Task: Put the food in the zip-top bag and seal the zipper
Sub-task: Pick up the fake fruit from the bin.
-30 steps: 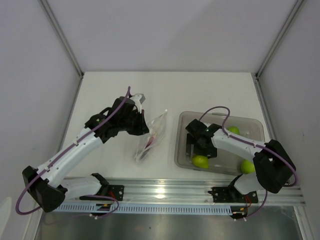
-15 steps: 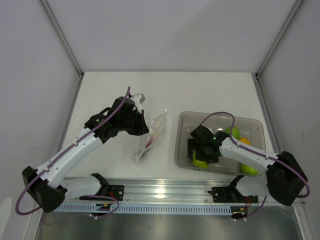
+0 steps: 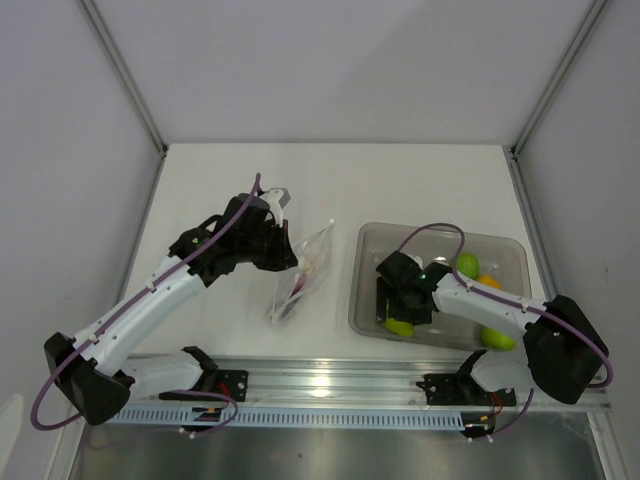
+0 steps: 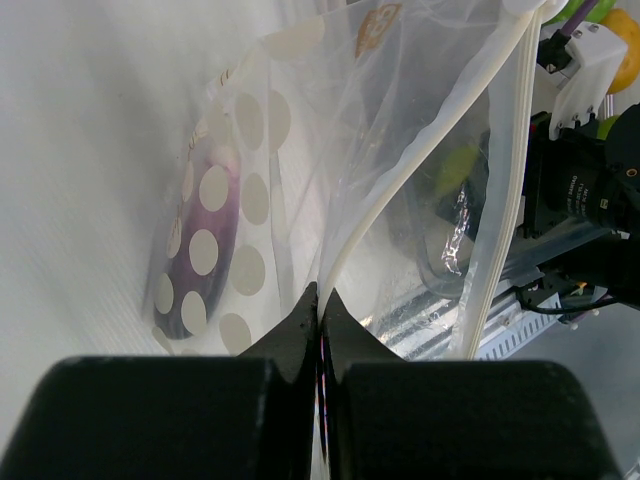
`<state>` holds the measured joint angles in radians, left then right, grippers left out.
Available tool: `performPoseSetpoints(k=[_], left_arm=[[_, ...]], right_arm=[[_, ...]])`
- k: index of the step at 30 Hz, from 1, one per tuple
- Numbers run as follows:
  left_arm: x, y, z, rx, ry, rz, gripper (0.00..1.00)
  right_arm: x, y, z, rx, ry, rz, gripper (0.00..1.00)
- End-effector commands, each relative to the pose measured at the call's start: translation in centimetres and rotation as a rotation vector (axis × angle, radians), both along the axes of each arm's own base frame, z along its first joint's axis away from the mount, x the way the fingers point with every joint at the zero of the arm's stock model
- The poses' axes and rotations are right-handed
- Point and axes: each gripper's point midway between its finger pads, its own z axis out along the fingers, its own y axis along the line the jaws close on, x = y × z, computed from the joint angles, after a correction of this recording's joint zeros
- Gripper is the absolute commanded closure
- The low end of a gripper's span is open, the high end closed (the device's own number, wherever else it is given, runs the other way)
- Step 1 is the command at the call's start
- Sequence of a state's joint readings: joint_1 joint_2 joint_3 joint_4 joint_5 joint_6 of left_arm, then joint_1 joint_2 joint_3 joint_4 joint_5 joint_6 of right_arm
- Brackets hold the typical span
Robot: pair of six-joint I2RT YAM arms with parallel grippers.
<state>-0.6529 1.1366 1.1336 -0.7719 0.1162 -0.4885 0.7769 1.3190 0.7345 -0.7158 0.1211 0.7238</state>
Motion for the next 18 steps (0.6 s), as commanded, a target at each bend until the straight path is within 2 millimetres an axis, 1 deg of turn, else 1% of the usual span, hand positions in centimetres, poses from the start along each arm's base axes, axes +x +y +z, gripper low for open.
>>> performPoseSetpoints(k=[1,3,5,6,7,8,9,10,12,13,15,16,18], left_arm=[[0.2,0.0,0.9,-0.009,-0.028,-0.006,0.99],[0.2,0.0,0.8,-0.010,-0.028,-0.005,0.99],[0.2,0.0,0.7,-0.009,-0.026,-0.005,0.99],[0.3,0.0,0.7,-0.011,-0.027,-0.005,0.99],[0.2,0.0,0.7,-0.012,-0.026,-0.006,0.99],[0.3,-0.1,0.7,-0.014,-0.028,-0.006,0.99],[0.2,-0.1,0.7,-0.016,-0.027,-0.006,0.99],[0.2,-0.1,0.6,-0.013,-0.023,-0.006,0.99],[0.2,-0.1,0.6,-0.015,-0.025,-0.005,0.99],[0.2,-0.1,0.4,-0.014,-0.020,-0.006,0.99],[0.2,-0.1,0.4,-0.014,-0.020,-0.008,0.99],[0.1,-0.1,0.2,-0.013,-0.016,-0.007,0.99],[0.1,-0.2,0.0,-0.015,-0.011,-0.007,0.99]], right_arm=[[1.0,0.3,0.8,0.008,-0.066,-0.018,0.33],[1.2,0.4,1.5,0.028,-0.087,-0.017,0.47],[1.4,0.4,2.1,0.038,-0.105,-0.017,0.57],[1.5,0.5,2.8,0.045,-0.117,-0.020,0.68],[1.7,0.4,3.3,0.045,-0.131,-0.025,0.69],[1.9,0.5,3.8,0.050,-0.140,-0.025,0.74],[2.0,0.5,4.5,0.054,-0.151,-0.024,0.80],[2.7,1.0,6.0,0.069,-0.185,-0.023,0.81],[3.2,1.3,7.9,0.081,-0.211,-0.013,0.85],[4.2,2.3,10.3,0.120,-0.256,-0.007,0.85],[4.8,3.8,13.1,0.177,-0.299,0.022,0.85],[5.4,5.2,16.2,0.243,-0.356,0.046,0.85],[5.7,7.5,19.7,0.348,-0.418,0.092,0.85]])
